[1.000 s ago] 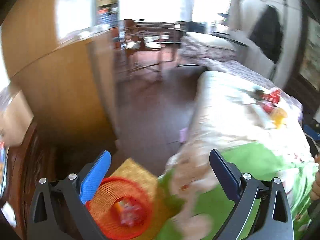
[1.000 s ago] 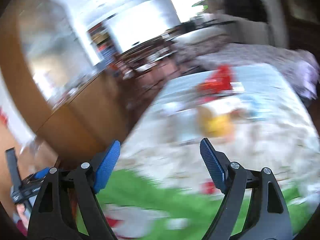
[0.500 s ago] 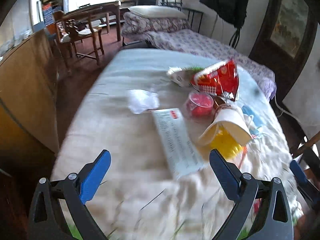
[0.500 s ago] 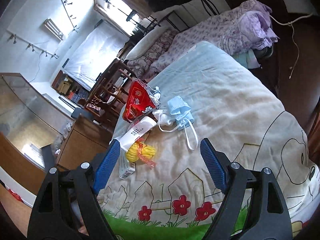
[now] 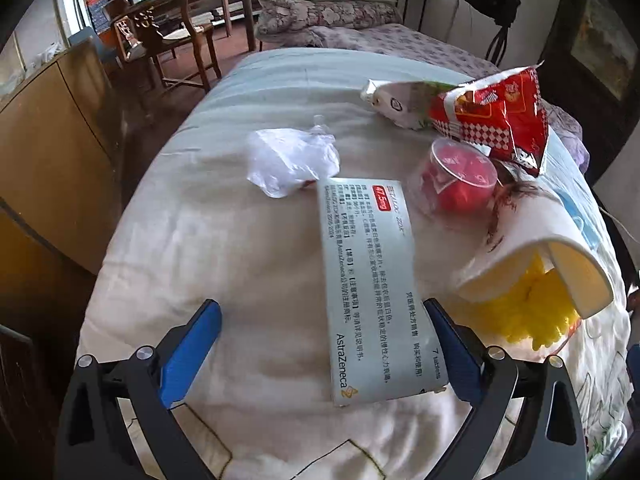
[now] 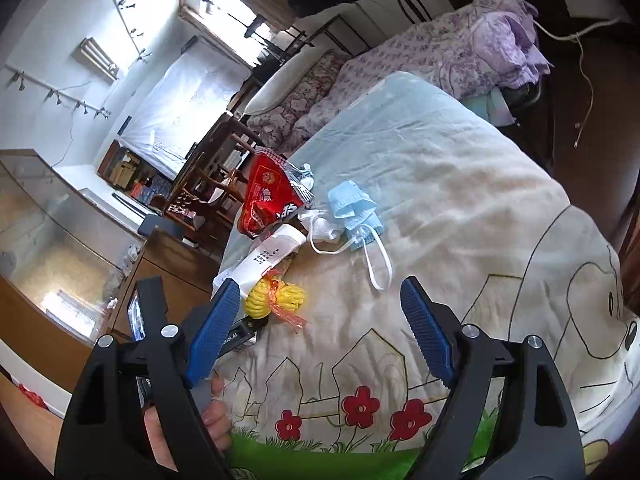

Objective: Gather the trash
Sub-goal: 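Move both tools back over the trash on the bed, then grasp the white-and-blue medicine box with the left tool while the right tool grasps the white paper cup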

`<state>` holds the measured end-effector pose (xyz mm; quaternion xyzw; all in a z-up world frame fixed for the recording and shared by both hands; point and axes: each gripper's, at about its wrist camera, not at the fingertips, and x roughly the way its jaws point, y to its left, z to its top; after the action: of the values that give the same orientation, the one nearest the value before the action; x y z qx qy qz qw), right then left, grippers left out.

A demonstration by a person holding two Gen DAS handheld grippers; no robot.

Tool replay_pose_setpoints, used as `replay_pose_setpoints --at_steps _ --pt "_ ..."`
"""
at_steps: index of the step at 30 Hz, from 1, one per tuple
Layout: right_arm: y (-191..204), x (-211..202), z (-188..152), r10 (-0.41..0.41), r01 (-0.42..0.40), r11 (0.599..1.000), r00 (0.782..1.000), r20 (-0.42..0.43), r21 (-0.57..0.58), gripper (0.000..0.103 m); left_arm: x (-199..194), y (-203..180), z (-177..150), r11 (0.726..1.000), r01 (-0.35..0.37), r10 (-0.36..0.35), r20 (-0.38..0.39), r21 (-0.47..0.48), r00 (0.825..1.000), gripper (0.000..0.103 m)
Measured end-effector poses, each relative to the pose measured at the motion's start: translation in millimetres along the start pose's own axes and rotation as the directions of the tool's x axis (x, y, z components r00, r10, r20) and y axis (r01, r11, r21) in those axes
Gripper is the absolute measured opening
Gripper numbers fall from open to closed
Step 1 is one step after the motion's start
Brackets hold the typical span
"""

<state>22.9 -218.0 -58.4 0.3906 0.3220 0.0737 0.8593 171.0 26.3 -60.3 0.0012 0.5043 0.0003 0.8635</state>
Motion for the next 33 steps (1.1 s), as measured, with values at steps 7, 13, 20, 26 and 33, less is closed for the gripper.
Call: replay_pose_setpoints --at_steps 7,13,20,26,33 --pt "-2 5 0 0.012 -0.012 1.0 1.0 -0.018 0.007 0.08 -13 -3 -2 0.999 0.027 -0.029 0.065 0.042 0.997 0.044" --pt "2 17 4 0.045 -0.045 0.999 0.997 -0.057 -0.005 0.08 -38 4 -13 0.995 0.097 -0.094 0.117 -0.019 0.989 0.044" --pt "22 65 16 0.155 -0.152 0.988 0.974 -0.163 0.035 0.08 -61 16 -21 0.99 0.127 -0.115 0.184 -0.055 0.976 0.044" --pt "44 101 17 0.164 -0.157 0.986 0.967 -0.197 0.049 0.08 -59 16 -18 0.994 0.104 -0.095 0.192 -0.037 0.977 0.044" --pt "40 132 22 0.12 -0.1 0.989 0.973 -0.198 0.105 0.072 -57 13 -20 0.994 0.102 -0.094 0.188 -0.033 0.978 0.044"
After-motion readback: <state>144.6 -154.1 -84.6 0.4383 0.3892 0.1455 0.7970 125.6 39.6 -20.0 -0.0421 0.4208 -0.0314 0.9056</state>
